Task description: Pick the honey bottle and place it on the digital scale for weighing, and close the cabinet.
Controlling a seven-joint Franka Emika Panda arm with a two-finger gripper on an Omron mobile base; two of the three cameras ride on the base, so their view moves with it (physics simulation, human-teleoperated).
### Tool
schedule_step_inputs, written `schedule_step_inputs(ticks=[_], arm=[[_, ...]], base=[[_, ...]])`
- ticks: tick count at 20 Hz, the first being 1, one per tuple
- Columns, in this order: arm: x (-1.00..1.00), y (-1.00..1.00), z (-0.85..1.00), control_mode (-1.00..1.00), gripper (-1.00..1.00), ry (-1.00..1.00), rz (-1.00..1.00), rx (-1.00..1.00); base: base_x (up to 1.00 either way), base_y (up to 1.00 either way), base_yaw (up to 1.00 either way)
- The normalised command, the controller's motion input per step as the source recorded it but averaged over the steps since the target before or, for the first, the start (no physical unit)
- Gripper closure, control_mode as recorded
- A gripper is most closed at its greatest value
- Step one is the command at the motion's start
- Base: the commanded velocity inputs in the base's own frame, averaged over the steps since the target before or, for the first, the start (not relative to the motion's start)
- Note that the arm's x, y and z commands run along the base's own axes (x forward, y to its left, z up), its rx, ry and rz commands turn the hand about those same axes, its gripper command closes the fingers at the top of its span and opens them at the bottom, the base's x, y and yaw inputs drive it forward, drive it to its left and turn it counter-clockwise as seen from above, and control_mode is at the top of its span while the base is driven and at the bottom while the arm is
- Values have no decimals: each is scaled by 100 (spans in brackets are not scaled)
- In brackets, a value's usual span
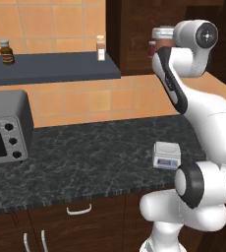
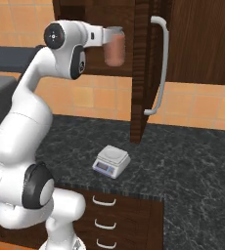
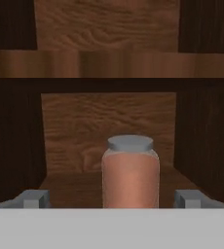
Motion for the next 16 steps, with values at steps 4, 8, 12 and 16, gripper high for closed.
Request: schedule_step_inputs(ticks=[4,8,12,16], arm=[[56,-12,1,-100,-100,0,0,0],[53,-5,2,-100,-100,0,0,-1],[49,-20,16,-100,-100,-1,0,0],[33,-33,14,-100,-100,-1,0,0]], base=[[0,0,0],[0,0,0],[0,0,0],[0,0,0]])
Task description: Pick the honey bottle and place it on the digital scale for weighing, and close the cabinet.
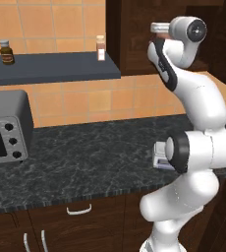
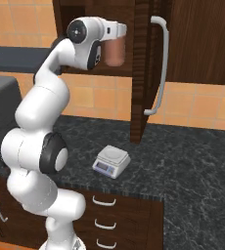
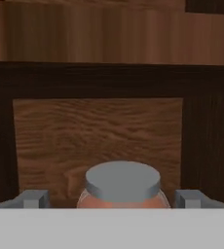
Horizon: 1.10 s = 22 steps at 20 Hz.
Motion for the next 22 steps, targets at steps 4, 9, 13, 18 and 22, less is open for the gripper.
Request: schedule_step_inputs(ticks=[4,9,13,18,22], arm=[[32,-4,0,-100,-100,4,0,-3],[31,0,0,-100,-100,8,0,-5],[29,0,-5,-100,-100,13,0,-7],[12,-1,-21,-100,-100,15,0,-10],[19,0,-8,-100,-100,8,0,-6]], base=[[0,0,0],[0,0,0],[0,0,0],[0,0,0],[0,0,0]])
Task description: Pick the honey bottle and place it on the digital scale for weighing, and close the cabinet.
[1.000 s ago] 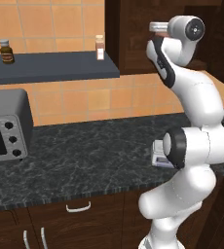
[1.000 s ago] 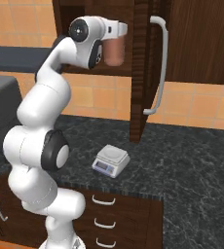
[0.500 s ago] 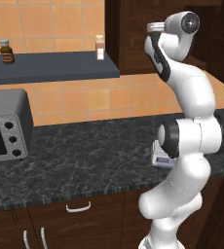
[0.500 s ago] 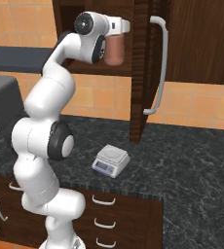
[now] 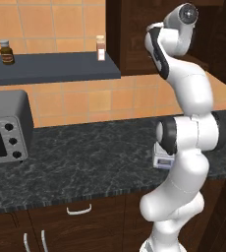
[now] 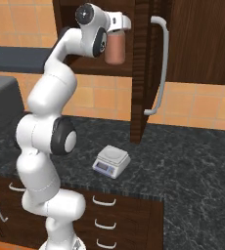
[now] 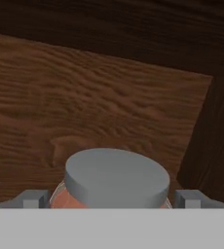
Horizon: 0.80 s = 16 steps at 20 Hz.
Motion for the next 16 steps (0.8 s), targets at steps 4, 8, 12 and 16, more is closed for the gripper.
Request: schedule_step_inputs(ticks=[4,8,12,16], arm=[[23,0,0,-100,100,6,0,-2],[5,-6,0,-100,100,0,0,0],[-31,-7,4,-100,100,-9,0,5],[-34,1,1,-100,100,-23,0,11]], base=[[0,0,0],[0,0,0],[0,0,0],[0,0,0]])
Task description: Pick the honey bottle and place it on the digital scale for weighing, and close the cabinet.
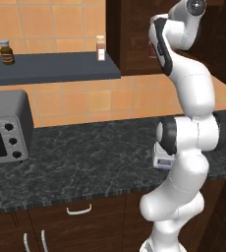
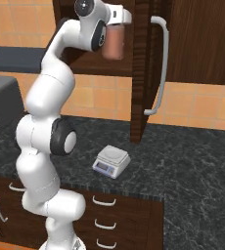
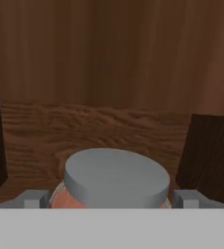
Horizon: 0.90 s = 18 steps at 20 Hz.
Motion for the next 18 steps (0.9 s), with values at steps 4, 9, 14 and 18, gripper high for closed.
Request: schedule_step_inputs(ticks=[4,9,14,18], arm=[[-63,-1,10,-100,100,-37,0,20],[-98,0,12,-100,100,-41,0,16],[-100,11,0,-100,100,-38,0,2],[-100,12,10,-100,100,-17,0,-14]], base=[[0,0,0],[0,0,0],[0,0,0],[0,0,0]])
